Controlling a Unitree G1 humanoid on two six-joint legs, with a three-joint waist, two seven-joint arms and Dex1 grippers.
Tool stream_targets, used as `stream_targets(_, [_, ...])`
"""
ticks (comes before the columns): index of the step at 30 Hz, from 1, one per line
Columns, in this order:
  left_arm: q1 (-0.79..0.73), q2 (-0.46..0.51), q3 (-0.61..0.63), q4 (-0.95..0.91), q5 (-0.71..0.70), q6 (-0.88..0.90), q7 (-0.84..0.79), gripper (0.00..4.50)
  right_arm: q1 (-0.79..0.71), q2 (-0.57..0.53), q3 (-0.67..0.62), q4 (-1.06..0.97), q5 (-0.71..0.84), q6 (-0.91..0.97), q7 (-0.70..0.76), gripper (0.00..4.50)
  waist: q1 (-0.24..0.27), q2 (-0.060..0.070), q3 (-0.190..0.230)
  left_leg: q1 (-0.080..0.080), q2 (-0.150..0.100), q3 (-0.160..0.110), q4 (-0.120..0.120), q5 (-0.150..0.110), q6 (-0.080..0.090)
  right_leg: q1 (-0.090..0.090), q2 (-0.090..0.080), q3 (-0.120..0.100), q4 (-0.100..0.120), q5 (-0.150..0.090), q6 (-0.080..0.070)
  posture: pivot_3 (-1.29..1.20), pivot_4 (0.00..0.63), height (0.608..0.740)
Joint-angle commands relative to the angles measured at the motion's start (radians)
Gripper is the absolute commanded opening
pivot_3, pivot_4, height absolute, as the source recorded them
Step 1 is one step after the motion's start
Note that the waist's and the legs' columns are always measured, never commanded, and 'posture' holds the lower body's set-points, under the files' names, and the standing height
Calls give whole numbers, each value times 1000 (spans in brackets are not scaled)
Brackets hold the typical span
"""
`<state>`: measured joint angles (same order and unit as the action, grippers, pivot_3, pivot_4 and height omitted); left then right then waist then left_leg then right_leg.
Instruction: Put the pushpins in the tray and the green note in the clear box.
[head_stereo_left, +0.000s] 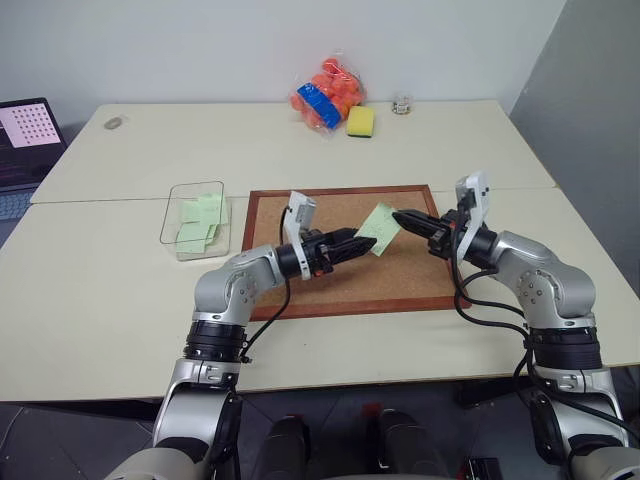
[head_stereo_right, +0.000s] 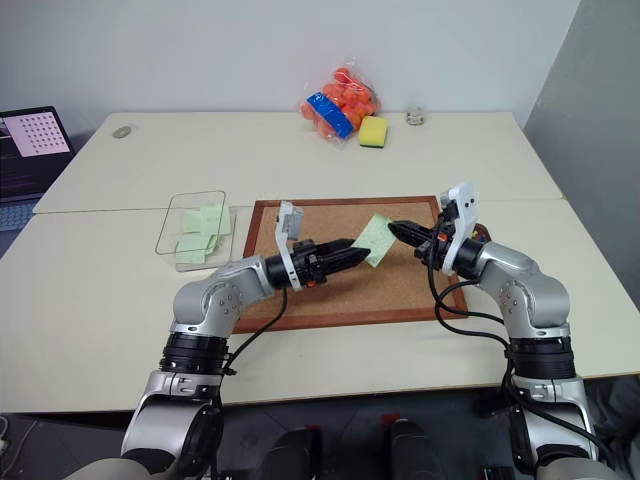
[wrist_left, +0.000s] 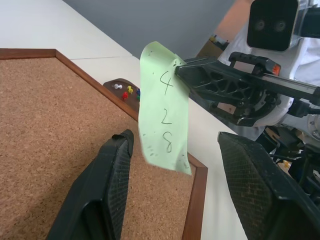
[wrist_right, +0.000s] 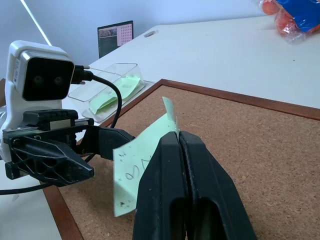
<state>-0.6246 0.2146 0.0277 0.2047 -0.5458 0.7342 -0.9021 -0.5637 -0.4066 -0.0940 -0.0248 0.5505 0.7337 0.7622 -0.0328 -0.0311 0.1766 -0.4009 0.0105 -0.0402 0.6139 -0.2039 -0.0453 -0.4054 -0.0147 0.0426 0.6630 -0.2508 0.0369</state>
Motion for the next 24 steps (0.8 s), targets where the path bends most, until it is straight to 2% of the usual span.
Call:
stream_targets(1, [-22,-21,4,-3,-21,-10,7,2860,-8,-8,-15,-71,46,22,1,37,0,0,0,0,0,0,0,0,0,0,0,0,0,0,0,0,150,740])
stream_targets(2, [-25,-25,5,-3,-24,-11,7,2860,-7,-9,-14,-74,49,24,-1,37,0,0,0,0,0,0,0,0,0,0,0,0,0,0,0,0,150,740])
stream_targets(7, [-28,-38,3,-3,-24,-16,8,2144,-2,-5,-12,-86,54,31,-7,0,0,0,0,0,0,0,0,0,0,0,0,0,0,0,0,0,150,740])
stream_targets(13, [-36,-39,7,-2,-25,-16,8,861,-1,-2,-11,-90,51,31,-8,0,0,0,0,0,0,0,0,0,0,0,0,0,0,0,1,0,150,740])
stream_targets(18, [-37,-39,8,0,-24,-18,8,12,-2,-1,-9,-88,49,28,-9,0,0,0,0,0,0,0,0,0,0,0,0,0,0,0,1,0,150,740])
stream_targets(24, [-35,-41,8,-2,-20,-27,15,12,3,3,-4,-87,43,22,-9,0,0,0,0,0,0,0,0,0,0,0,0,0,0,-1,1,0,150,740])
